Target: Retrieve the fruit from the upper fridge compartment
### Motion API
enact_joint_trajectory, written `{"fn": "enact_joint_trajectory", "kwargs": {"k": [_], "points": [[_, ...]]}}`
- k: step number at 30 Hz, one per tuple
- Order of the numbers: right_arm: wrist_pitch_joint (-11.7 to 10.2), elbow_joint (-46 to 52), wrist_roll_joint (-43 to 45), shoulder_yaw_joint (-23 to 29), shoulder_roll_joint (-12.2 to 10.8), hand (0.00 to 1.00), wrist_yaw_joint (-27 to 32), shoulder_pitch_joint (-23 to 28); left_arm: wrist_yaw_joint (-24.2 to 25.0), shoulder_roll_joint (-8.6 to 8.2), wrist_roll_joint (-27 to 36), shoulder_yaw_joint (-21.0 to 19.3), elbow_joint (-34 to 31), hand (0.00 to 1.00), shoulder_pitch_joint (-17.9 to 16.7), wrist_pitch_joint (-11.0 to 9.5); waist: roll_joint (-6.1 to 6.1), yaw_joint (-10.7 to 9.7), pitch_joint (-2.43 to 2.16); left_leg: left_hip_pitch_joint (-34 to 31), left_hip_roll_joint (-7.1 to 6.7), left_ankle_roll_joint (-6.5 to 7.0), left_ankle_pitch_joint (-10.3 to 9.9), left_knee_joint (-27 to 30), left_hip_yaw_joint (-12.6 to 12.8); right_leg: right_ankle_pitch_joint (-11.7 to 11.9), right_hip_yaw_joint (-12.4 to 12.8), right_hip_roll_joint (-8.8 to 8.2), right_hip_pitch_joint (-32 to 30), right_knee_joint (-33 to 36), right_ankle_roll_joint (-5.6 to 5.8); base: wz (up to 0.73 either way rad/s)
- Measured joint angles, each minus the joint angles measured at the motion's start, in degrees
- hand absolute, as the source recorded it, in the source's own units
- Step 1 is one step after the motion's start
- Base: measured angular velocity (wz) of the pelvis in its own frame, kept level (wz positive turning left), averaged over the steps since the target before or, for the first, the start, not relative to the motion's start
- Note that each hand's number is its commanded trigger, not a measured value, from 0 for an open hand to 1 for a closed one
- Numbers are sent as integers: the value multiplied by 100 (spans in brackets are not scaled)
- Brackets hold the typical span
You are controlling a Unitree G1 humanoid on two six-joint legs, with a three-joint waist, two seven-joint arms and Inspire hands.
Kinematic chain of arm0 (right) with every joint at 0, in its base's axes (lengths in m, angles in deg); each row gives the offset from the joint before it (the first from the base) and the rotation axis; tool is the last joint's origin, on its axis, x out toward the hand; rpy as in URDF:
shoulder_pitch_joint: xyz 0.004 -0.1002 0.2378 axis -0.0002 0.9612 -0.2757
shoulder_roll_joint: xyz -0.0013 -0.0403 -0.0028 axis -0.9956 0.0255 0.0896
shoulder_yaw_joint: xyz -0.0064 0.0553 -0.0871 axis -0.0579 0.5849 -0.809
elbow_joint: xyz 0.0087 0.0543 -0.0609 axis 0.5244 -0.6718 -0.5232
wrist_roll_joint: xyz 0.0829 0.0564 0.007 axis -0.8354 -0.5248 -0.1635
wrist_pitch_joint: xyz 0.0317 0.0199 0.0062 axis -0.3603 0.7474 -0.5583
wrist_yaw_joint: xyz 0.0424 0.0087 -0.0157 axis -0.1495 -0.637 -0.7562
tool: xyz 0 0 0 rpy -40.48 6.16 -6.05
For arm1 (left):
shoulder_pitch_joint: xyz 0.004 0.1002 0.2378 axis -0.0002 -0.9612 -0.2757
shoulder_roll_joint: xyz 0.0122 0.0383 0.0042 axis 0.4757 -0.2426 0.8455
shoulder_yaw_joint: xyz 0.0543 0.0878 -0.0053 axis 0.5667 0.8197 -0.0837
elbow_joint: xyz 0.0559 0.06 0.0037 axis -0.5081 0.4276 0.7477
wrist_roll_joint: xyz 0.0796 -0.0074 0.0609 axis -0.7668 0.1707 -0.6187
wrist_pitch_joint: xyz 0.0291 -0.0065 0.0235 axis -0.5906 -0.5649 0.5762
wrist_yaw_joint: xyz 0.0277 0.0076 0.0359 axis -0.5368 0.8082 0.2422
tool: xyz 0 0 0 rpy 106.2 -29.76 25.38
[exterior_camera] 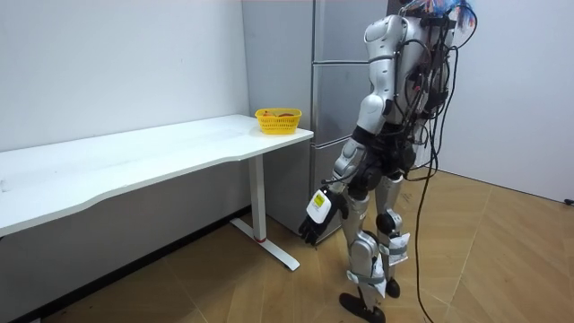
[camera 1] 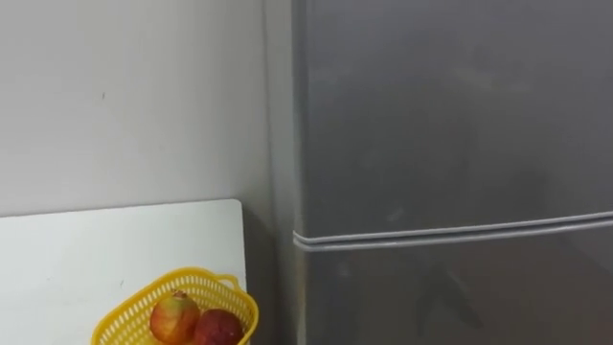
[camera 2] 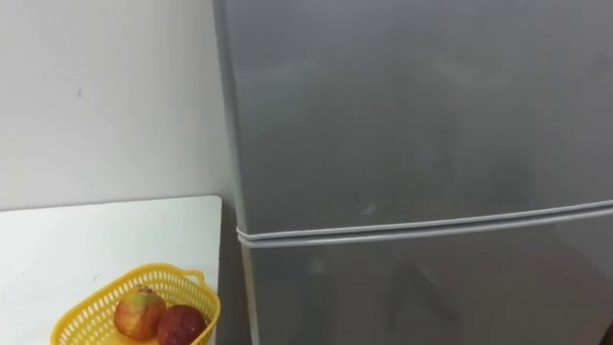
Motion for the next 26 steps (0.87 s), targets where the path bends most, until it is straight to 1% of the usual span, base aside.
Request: {"fn": "enact_joint_trajectory", "kwargs": {"k": [3, 5, 7, 8, 10, 11, 12, 14, 16, 18, 20, 21, 24, 26], "points": [[-2, -413, -1, 3, -65, 0, -218, 4, 149, -14, -5, -21, 1, 0, -36, 37, -12, 9, 1, -1, -6, -1, 0, -4, -30, -1, -11, 0, 10, -9, 1, 3], [13, -766, 4, 4, -69, 0, -386, -81, 222, -34, -4, -19, 4, 0, -35, 110, -14, -4, -1, 1, -12, -1, 1, 11, -39, -4, -13, -1, 11, -13, 5, 3], [31, -1164, 38, -5, -87, 0, -630, -97, 274, -38, -13, -23, 11, 0, 8, 197, -37, -18, -2, 11, -28, -1, 1, 12, -141, -4, -150, -17, 106, -101, 12, 19], [43, -1273, 50, -13, -88, 0, -691, -100, 281, -40, -13, -28, 17, 0, 24, 210, -40, -7, -1, 17, -32, -1, 0, 12, -165, -10, -157, -17, 117, -101, 20, 21], [145, -1656, 174, -112, -86, 0, -904, -150, 348, -68, -13, -54, 69, 0, 28, 231, -40, 32, 5, 56, -48, -1, 0, 6, -183, -39, -164, -25, 162, -105, 41, 7], [175, -1726, 213, -150, -91, 0, -946, -164, 364, -77, -11, -54, 75, 0, 27, 259, -39, 36, 8, 67, -53, -1, 0, 4, -186, -46, -165, -28, 173, -104, 45, 0], [259, -1837, 276, -232, -108, 0, -1033, -198, 386, -87, -10, -51, 110, 0, 32, 313, -38, 43, 9, 82, -62, -1, 0, 3, -191, -63, -167, -36, 188, -102, 53, 3], [350, -1904, 471, -311, -141, 0, -1174, -229, 404, -87, -10, -38, 206, 0, 103, 352, -38, 72, 13, 80, -74, 0, -1, 1, -197, -75, -166, -44, 188, -99, 61, 2], [435, -1945, 770, -528, -143, 0, -1340, -285, 415, -85, -10, 44, 239, 0, 163, 378, -36, 135, 21, 82, -83, 4, -3, -2, -203, -79, -161, -54, 188, -97, 68, 0], [518, -1957, 995, -659, -143, 0, -1427, -373, 445, -84, -10, 110, 241, 0, 162, 384, -34, 141, 22, 84, -88, 14, -9, -2, -212, -80, -162, -58, 193, -95, 71, 0], [536, -2046, 1193, -703, -150, 0, -1506, -438, 449, -84, -10, 161, 272, 0, 166, 410, -35, 142, 23, 84, -92, 18, -12, -3, -228, -81, -163, -59, 199, -95, 75, 2], [584, -2082, 1290, -774, -151, 0, -1552, -489, 456, -84, -10, 187, 293, 0, 175, 440, -35, 142, 23, 84, -95, 20, -14, -4, -240, -83, -165, -61, 204, -95, 79, 5], [692, -2080, 1528, -871, -174, 0, -1643, -490, 495, -86, -11, 217, 300, 0, 190, 500, -25, 150, 26, 92, -95, 20, -22, -7, -255, -88, -159, -58, 223, -97, 85, 5], [752, -2076, 1564, -904, -173, 0, -1740, -497, 532, -86, -11, 220, 301, 0, 213, 509, -8, 154, 37, 94, -95, 22, -23, -14, -255, -88, -154, -57, 223, -97, 85, 0]]}}
